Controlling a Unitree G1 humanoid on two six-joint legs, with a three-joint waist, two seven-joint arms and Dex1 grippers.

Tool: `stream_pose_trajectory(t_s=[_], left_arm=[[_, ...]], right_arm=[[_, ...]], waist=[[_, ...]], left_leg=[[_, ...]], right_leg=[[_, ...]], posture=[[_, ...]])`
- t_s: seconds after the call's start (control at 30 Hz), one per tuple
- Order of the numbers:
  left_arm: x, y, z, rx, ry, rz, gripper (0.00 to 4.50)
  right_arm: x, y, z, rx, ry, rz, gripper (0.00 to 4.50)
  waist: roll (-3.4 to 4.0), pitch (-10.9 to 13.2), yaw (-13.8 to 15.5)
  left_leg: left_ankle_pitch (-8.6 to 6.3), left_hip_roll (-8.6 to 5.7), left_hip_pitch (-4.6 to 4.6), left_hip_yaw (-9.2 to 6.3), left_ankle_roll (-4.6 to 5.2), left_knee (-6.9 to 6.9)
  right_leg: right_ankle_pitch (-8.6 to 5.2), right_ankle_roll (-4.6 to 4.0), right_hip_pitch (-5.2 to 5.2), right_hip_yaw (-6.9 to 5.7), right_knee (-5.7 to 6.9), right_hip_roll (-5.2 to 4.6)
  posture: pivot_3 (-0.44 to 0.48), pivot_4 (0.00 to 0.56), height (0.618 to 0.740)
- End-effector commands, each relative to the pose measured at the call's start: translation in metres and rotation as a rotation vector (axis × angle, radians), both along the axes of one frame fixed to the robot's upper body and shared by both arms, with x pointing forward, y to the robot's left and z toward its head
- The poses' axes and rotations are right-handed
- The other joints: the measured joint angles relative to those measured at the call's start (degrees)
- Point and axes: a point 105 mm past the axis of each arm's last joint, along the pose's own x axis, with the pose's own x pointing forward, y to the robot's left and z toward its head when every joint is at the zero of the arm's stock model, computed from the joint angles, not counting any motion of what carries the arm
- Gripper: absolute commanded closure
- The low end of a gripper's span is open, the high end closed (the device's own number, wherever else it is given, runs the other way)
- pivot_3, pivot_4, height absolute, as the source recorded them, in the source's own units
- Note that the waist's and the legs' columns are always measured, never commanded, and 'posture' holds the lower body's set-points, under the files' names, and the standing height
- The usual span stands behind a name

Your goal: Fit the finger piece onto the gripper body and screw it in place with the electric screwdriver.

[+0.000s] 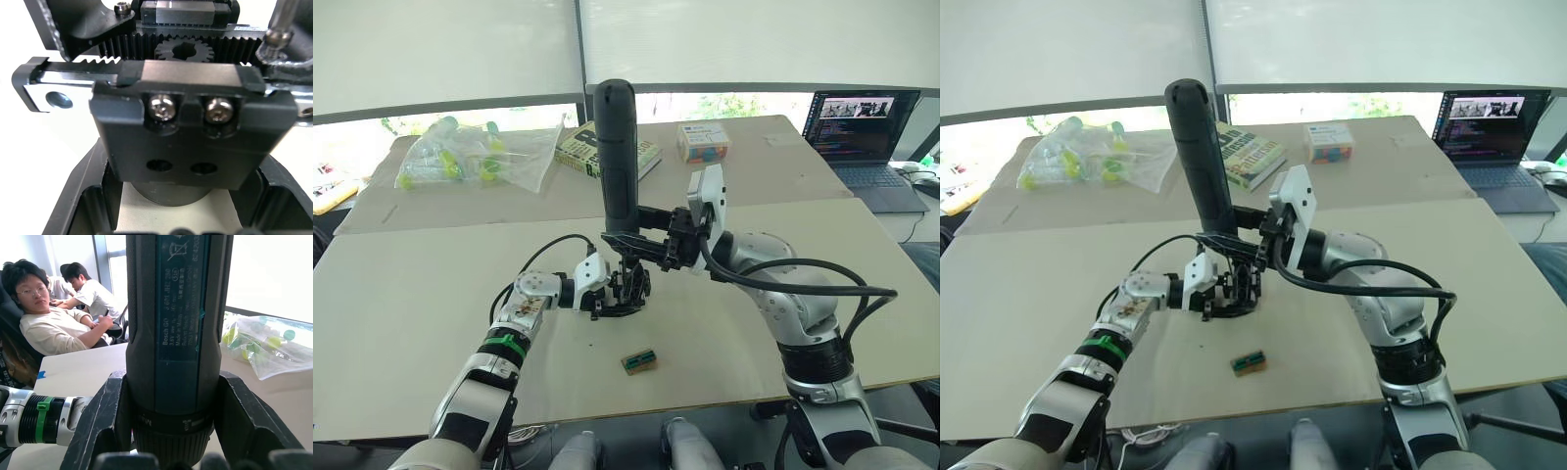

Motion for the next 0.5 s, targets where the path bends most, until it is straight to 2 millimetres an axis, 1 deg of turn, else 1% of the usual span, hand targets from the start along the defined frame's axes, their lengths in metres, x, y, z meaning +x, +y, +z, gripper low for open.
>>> stream_pose_trajectory(t_s=[0.03, 0.3, 0.5], left_arm=[[0.003, 0.003, 0.015, -0.007, -0.069, -0.004, 2.16], [0.003, 0.001, 0.013, -0.007, -0.066, -0.006, 2.16], [0.003, 0.0, 0.013, -0.008, -0.066, -0.007, 2.16]], right_arm=[[0.004, -0.002, -0.006, -0.03, 0.026, -0.013, 2.59], [-0.009, 0.008, -0.007, -0.054, -0.018, 0.045, 2.59], [-0.009, 0.01, -0.013, -0.07, -0.022, 0.046, 2.59]], waist=[[0.0, 0.0, 0.0], [0.0, 0.0, -0.01], [-0.01, -0.01, 0.01]], left_leg=[[0.0, 0.0, 0.0, 0.0, 0.0, 0.0], [0.0, 0.0, 0.0, 0.0, 0.0, 0.0], [0.0, 0.0, 0.01, 0.0, 0.0, 0.0]], right_leg=[[0.0, 0.0, 0.0, 0.0, 0.0, 0.0], [0.0, 0.0, 0.0, 0.0, 0.0, 0.0], [0.0, 0.0, 0.0, 0.0, 0.0, 0.0]], posture=[[0.0, 0.15, 0.74], [0.0, 0.15, 0.74], [0.0, 0.15, 0.74]])
